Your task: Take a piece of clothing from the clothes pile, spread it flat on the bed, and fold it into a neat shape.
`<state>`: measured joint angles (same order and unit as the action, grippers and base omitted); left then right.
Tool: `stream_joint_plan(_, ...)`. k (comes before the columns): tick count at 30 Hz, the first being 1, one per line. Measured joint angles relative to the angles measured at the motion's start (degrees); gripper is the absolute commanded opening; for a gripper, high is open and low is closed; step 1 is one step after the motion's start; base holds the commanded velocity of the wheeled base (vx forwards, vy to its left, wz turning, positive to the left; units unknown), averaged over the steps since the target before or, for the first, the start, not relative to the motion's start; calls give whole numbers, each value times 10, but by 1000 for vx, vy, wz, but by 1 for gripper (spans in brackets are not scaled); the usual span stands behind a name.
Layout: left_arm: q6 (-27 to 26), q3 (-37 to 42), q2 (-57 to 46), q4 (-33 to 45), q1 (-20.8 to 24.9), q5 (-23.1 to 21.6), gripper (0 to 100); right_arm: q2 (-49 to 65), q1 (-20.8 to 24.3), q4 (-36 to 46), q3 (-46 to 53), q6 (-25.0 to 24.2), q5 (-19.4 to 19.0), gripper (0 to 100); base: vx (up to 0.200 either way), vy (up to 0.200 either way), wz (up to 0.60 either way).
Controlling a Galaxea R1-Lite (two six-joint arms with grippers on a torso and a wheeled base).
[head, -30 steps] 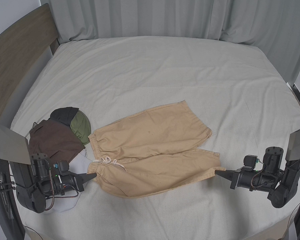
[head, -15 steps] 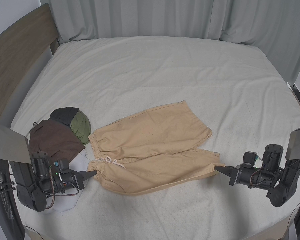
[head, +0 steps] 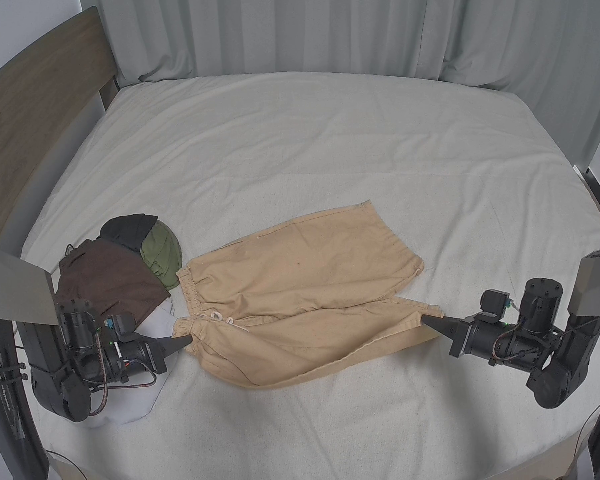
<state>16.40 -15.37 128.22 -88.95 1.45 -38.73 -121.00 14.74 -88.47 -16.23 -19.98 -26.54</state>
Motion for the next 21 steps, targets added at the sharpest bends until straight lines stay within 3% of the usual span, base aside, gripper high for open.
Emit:
stream_joint_plan(9,2,-6,-4,0,-4,2,0,16,-10,0,-34,-34,-3,0,0,0,0)
stream_joint_plan(21,33,-22,-5,0,-4,25,0,21,-12,1,-80,-36,-5,0,0,0,0)
